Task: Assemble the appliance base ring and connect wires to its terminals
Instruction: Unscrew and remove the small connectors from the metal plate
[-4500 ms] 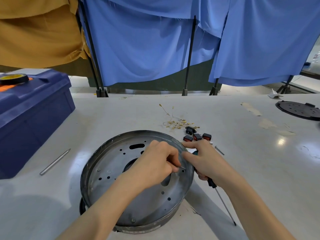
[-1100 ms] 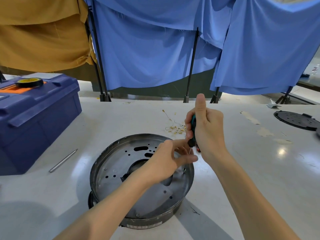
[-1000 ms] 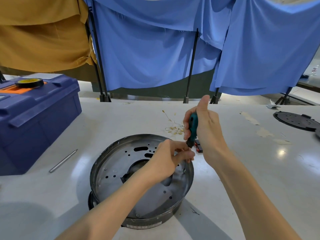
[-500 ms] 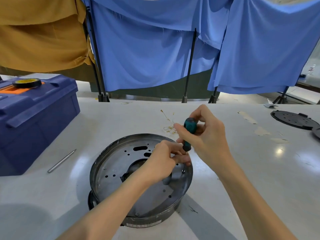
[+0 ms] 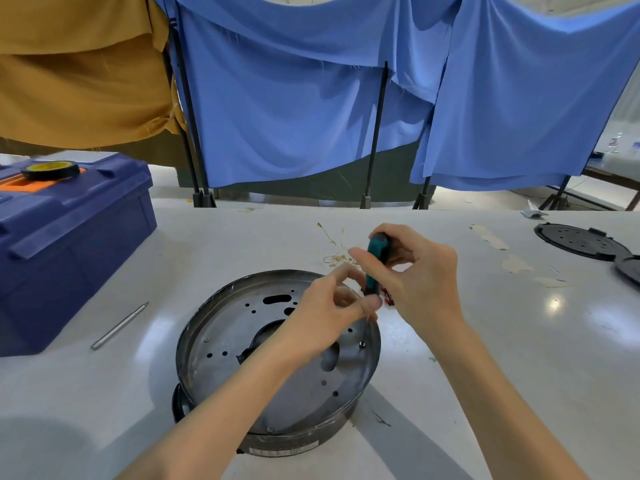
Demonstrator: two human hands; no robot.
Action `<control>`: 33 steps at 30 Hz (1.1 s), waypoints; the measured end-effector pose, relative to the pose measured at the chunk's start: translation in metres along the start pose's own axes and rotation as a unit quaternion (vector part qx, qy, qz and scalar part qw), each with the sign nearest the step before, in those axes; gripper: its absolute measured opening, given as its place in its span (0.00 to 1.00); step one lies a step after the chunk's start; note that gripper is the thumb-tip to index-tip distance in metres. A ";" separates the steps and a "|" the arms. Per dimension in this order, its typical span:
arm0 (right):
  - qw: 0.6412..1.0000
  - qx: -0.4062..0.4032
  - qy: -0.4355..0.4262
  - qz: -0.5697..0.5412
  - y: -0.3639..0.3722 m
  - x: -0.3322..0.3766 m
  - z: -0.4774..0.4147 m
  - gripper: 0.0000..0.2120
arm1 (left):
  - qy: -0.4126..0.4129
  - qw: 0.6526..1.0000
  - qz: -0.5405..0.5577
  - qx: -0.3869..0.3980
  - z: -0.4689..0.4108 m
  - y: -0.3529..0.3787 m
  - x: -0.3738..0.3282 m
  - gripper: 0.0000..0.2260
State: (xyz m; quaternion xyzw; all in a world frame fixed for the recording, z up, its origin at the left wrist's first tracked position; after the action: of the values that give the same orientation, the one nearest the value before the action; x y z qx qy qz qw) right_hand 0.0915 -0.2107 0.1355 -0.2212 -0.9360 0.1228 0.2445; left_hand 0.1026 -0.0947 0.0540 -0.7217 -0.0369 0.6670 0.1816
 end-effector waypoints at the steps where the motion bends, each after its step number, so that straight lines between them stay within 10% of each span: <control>1: 0.999 -0.021 -0.016 0.029 -0.003 0.002 0.000 0.12 | 0.013 1.000 -0.008 0.002 0.000 0.002 -0.003 0.09; 6: 0.988 -0.011 -0.035 0.147 -0.001 0.011 -0.001 0.20 | 0.037 0.999 -0.029 0.017 0.003 0.005 -0.007 0.06; 11: 0.979 0.106 0.052 -0.164 0.009 0.002 -0.005 0.10 | 0.024 0.999 -0.008 0.028 0.004 0.002 -0.003 0.08; 20: 0.978 -0.079 -0.089 0.169 -0.011 0.029 0.000 0.17 | 0.028 0.998 0.046 0.039 0.004 0.008 -0.008 0.06; 26: 0.966 0.128 0.076 -0.213 0.014 0.001 0.002 0.08 | -0.004 0.994 0.095 0.046 0.005 0.007 -0.004 0.12; 33: 0.987 -0.079 -0.048 0.130 -0.009 0.021 0.002 0.21 | 0.007 0.996 0.093 0.013 0.002 0.006 -0.003 0.05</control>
State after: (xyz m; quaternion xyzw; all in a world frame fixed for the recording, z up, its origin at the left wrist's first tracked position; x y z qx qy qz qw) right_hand 0.0707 -0.2084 0.1450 -0.3533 -0.9168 0.0900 0.1630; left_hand 0.0990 -0.1008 0.0550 -0.7240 0.0399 0.6766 0.1286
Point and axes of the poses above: each hand's wrist, its own z-axis away from the middle knuckle, its own y-axis out of the palm, x = y × z, the point moved 8 cm from there along -z, towards the middle knuckle, and after that the axes turned 9 degrees about -y, right-handed, at the moved point
